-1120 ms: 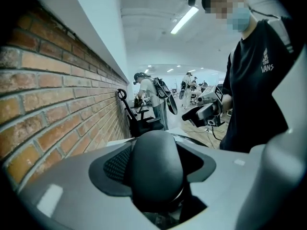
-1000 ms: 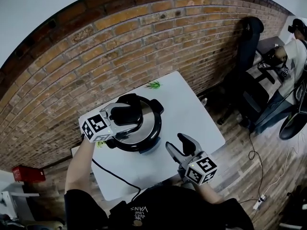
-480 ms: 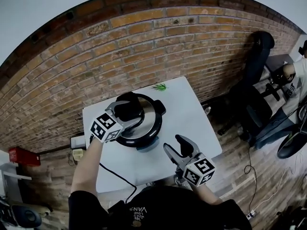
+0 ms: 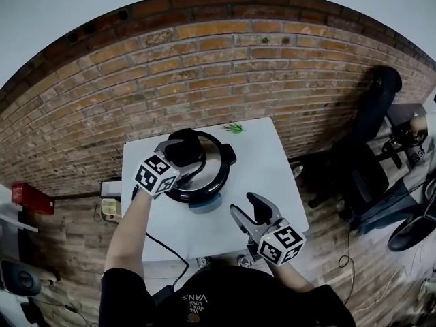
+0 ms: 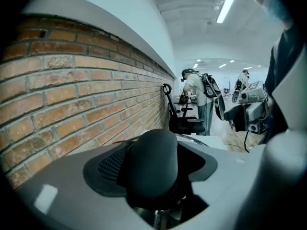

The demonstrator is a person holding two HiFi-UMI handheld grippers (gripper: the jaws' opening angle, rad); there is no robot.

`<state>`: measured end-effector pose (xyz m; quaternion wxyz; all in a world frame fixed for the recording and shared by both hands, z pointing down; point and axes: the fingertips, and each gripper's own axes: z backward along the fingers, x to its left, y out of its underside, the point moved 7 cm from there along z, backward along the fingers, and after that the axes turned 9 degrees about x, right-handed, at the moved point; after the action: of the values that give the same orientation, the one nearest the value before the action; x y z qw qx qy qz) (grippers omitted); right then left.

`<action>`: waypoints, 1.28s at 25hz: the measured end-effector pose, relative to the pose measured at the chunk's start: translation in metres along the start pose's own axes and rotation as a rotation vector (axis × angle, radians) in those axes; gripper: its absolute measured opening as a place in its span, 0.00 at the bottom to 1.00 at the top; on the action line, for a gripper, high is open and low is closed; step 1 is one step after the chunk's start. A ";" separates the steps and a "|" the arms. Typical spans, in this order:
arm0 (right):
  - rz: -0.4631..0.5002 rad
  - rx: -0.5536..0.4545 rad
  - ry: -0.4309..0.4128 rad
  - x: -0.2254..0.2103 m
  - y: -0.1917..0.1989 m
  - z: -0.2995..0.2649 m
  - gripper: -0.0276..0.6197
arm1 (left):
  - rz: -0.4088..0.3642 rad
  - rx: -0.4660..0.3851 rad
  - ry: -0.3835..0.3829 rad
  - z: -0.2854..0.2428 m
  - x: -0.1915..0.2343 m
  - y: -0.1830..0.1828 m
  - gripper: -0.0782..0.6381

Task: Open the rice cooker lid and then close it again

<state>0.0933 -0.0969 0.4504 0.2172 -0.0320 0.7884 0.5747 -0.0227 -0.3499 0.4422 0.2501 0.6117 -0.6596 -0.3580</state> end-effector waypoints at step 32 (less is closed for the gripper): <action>0.162 0.125 -0.353 0.001 0.011 0.010 0.40 | 0.461 -0.381 -0.759 0.149 -0.198 0.077 0.56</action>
<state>0.0922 -0.0833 0.4578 0.3067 0.1465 0.7721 0.5370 -0.1605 -0.1302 0.4312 0.1722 0.2189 -0.7454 -0.6057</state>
